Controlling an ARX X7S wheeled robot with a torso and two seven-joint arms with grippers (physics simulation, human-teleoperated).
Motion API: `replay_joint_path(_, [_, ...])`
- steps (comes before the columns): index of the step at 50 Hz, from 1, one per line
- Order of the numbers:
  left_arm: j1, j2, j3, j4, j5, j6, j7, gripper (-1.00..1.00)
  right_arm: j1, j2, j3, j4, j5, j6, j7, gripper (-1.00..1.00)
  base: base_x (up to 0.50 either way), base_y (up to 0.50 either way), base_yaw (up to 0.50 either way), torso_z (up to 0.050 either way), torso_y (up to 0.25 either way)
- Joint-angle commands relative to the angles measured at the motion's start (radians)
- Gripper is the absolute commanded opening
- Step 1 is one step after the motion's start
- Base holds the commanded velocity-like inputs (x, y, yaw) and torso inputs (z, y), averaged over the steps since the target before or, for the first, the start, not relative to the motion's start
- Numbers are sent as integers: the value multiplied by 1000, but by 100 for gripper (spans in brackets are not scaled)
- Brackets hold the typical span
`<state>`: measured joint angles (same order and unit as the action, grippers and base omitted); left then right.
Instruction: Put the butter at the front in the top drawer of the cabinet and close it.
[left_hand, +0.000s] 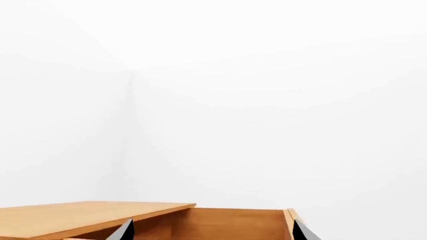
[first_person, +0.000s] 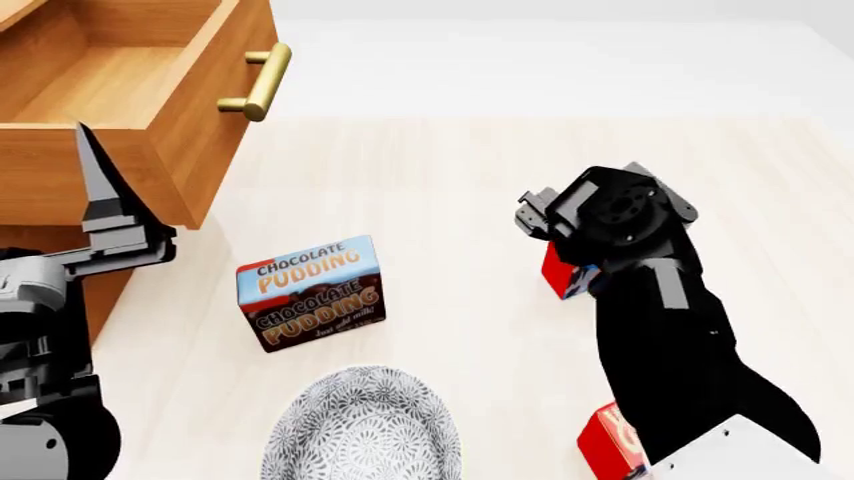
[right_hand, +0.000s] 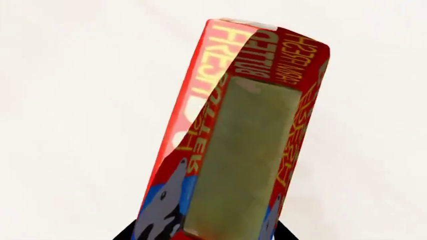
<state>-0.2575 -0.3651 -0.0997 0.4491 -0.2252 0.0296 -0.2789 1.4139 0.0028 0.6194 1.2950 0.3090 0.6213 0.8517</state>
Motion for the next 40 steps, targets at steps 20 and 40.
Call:
replay_joint_path(20, [13,-14,-4,42,-19,-29,-14,100,41,-2,47,14,-136,-17,-75,-100,1,0,0,0,-1])
replay_joint_path(40, [29,-20,-5,80,-22,-39,-27,100,165,9,24,1,-217,-6,-160,-100,0,0,0,0,0])
